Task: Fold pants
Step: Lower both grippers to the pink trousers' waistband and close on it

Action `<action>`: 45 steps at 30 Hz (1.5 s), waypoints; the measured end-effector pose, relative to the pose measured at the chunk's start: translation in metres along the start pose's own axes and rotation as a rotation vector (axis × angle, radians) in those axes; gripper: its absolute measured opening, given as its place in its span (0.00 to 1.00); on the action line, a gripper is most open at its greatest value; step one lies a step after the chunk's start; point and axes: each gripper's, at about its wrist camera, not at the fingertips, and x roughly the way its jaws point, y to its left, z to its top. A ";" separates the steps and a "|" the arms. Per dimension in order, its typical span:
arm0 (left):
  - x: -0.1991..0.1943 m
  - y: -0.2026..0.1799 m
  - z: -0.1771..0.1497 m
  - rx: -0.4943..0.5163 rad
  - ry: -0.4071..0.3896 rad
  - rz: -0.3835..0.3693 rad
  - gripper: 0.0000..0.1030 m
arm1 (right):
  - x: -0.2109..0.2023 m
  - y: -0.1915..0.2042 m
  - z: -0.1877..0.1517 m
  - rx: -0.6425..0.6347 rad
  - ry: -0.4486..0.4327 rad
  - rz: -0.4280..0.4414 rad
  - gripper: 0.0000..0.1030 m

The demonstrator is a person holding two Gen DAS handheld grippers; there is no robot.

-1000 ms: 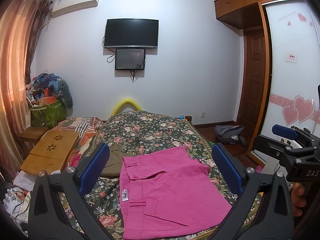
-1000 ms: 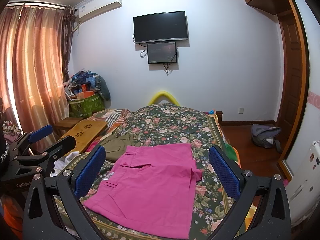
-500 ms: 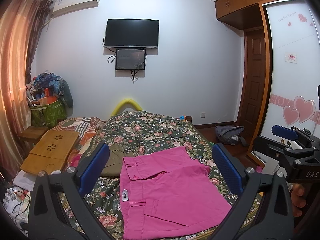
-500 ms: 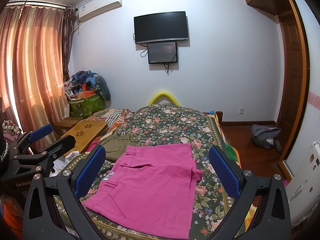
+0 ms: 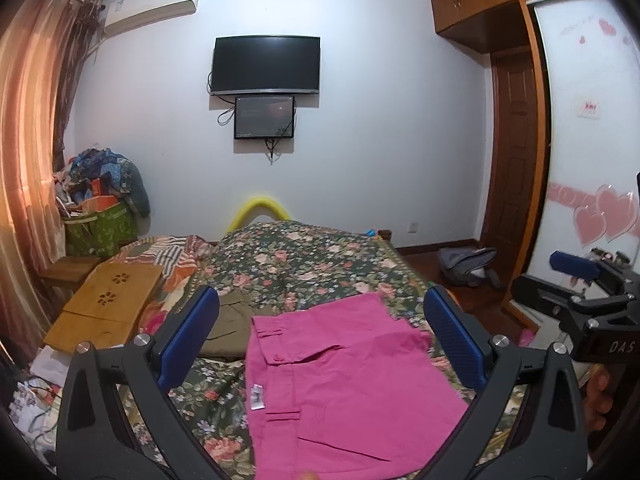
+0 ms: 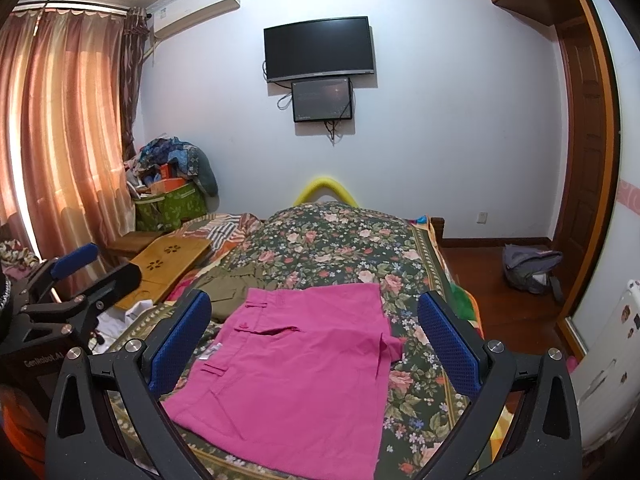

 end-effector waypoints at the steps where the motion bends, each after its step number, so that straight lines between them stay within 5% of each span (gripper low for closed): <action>1: 0.004 0.001 -0.001 0.002 0.006 -0.002 1.00 | 0.002 -0.002 -0.001 -0.001 0.001 -0.008 1.00; 7: 0.052 0.014 -0.009 -0.006 0.089 0.000 1.00 | 0.040 -0.020 -0.012 -0.035 0.063 -0.082 1.00; 11: 0.095 0.028 -0.014 -0.020 0.163 0.001 1.00 | 0.076 -0.038 -0.023 -0.032 0.155 -0.075 1.00; 34: 0.331 0.123 -0.064 0.010 0.452 0.055 1.00 | 0.263 -0.119 -0.014 -0.034 0.362 -0.037 0.99; 40: 0.381 0.134 -0.090 0.003 0.553 0.033 0.81 | 0.319 -0.132 -0.020 -0.023 0.450 0.012 0.97; 45: 0.410 0.145 -0.108 -0.045 0.621 0.008 0.63 | 0.354 -0.130 -0.026 -0.070 0.498 0.045 0.84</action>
